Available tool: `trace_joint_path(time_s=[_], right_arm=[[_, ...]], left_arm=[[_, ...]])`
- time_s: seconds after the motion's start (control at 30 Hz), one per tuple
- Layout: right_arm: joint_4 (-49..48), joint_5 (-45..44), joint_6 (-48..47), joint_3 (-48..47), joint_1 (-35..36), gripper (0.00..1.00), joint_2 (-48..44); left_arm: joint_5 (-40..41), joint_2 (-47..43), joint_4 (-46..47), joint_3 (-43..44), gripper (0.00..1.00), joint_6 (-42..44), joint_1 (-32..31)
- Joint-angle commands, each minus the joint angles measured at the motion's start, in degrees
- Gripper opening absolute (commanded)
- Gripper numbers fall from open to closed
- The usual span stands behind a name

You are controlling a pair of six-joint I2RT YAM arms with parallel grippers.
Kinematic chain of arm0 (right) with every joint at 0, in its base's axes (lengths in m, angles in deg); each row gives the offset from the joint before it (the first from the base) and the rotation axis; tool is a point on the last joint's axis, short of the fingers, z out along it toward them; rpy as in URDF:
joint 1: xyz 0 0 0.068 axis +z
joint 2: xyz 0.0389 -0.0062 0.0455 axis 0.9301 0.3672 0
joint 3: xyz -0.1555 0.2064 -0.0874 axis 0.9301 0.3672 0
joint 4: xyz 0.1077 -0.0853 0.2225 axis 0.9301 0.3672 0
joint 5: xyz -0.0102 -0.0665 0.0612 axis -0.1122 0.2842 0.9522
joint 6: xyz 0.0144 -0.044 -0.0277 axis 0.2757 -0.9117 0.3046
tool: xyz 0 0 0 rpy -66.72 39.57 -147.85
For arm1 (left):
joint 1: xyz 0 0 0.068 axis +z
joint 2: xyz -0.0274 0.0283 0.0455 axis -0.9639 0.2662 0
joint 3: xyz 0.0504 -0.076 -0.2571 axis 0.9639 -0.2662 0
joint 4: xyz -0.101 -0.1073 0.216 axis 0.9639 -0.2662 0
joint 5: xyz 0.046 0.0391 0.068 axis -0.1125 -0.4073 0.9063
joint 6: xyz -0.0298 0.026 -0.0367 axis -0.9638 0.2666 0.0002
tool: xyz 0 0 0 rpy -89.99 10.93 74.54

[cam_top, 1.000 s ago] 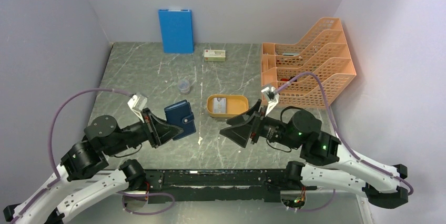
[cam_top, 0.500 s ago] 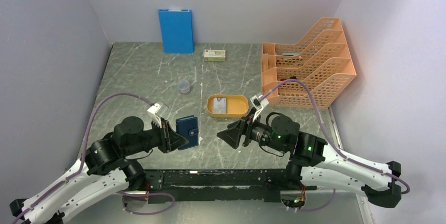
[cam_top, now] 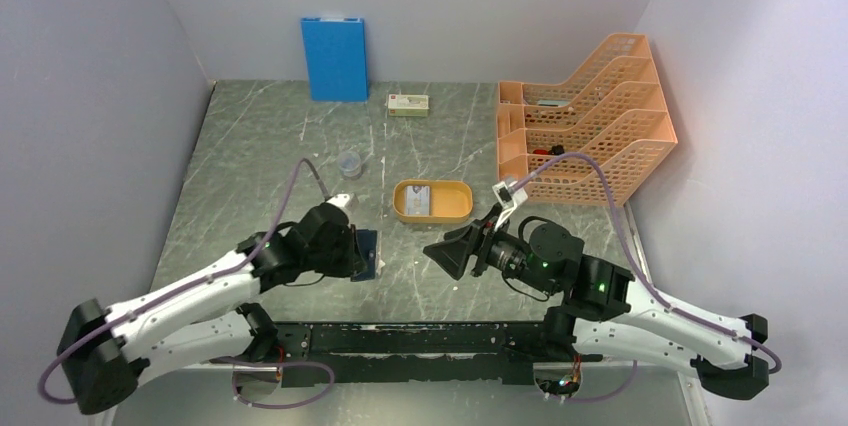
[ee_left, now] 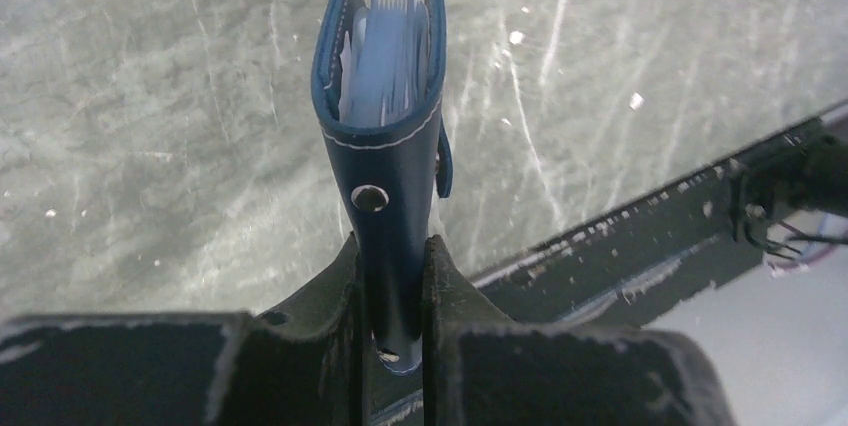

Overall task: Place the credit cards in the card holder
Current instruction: Place the card holder at the center of the board.

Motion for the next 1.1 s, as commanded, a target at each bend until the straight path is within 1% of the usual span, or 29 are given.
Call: trace_joint_path(time_s=[0.0,0.07,0.17,0.23,0.3,0.33,0.53,0.63,0.77,0.83,0.93,1.07], right_arm=[[-2.16,-1.94,2.67,1.67,-0.18,0.7,-1.63],[-3.79,-1.91,4.07,2.81,-0.19,0.7,-2.3],[-4.91,-1.8,6.0,4.63,-0.17,0.7,-2.96],[-5.08,-1.96,6.69,5.46,-0.19,0.71,-3.16],[-5.52,-1.94,6.78,5.89,-0.14,0.71,-3.11],[-5.66,-1.96,6.78,5.95,-0.13,0.71,-3.07],[-6.37,-1.23,6.04,5.53,-0.16,0.71,-1.7],[-6.05,-1.0,5.72,4.87,-0.17,0.71,-0.62],[-5.49,-1.15,5.11,3.9,-0.13,0.71,-0.16],[-5.53,-1.38,5.0,4.15,-0.12,0.71,-0.38],[-5.88,-1.6,5.21,4.91,-0.13,0.71,-0.85],[-5.8,-1.52,5.27,4.87,-0.18,0.71,-0.81]], left_arm=[[-2.33,8.75,12.01,-0.57,0.05,0.04,3.37],[-6.03,11.78,15.87,-0.31,0.05,-0.22,5.4],[-11.53,13.3,22.03,-1.45,0.05,-0.88,9.92],[-17.41,14.42,27.1,-4.02,0.05,-2.37,14.95],[-23.75,16.07,31.83,-6.44,0.05,-4.29,18.8],[-25.46,16.91,34.86,-7.84,0.05,-5.43,20.21],[-30.18,22.43,44.27,-13.45,0.05,-9.07,24.43],[-30.71,23.57,44.43,-14.21,0.05,-8.72,25.3],[-26.35,23.32,35.45,-11.95,0.31,-4.27,26.12],[-24.24,22.84,31.8,-11.14,0.39,-2.44,26.45],[-21.74,22.28,28.23,-10.36,0.47,-0.89,26.7],[-19.76,21.71,25.72,-9.74,0.51,-0.1,26.75]])
